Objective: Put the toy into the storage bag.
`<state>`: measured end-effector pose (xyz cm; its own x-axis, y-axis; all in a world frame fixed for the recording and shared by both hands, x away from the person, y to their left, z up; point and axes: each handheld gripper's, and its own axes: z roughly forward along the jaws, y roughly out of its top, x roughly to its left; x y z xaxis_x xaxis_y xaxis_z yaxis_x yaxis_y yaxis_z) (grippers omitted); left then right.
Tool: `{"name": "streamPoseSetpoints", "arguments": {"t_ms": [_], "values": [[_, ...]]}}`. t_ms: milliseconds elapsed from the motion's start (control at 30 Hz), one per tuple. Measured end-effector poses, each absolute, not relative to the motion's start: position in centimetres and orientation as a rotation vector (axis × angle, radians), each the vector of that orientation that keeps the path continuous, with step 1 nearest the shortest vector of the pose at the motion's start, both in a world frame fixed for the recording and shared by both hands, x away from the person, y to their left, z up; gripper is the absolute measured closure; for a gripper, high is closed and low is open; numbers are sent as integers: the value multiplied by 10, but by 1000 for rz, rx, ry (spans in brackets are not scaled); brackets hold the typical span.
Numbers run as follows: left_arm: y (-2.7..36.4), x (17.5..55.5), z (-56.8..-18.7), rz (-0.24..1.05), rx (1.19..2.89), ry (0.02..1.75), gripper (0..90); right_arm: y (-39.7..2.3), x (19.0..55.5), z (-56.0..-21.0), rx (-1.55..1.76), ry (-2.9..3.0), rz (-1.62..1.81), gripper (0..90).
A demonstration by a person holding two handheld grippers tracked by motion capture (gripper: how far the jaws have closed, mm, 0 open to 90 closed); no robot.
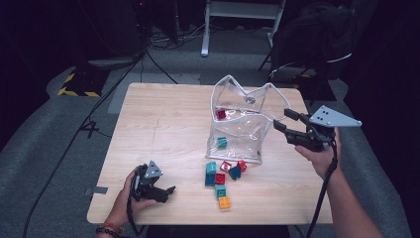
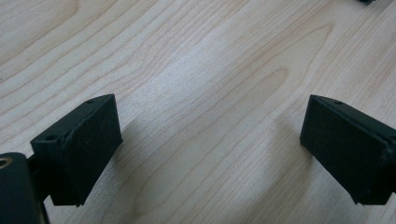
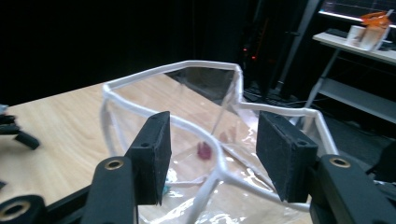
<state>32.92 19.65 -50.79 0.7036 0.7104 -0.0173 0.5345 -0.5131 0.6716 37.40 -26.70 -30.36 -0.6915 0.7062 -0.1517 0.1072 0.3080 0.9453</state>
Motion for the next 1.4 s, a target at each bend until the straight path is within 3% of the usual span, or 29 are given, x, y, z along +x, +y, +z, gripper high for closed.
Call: {"name": "streamPoseSetpoints", "arguments": {"t_ms": [533,1400], "values": [[196,329,-508,345,2243,944,56,-248,342,-335,609,2143,1436,443],[196,329,-508,344,2244,943,56,-192,309,-458,466,2548,1381,436]]}}
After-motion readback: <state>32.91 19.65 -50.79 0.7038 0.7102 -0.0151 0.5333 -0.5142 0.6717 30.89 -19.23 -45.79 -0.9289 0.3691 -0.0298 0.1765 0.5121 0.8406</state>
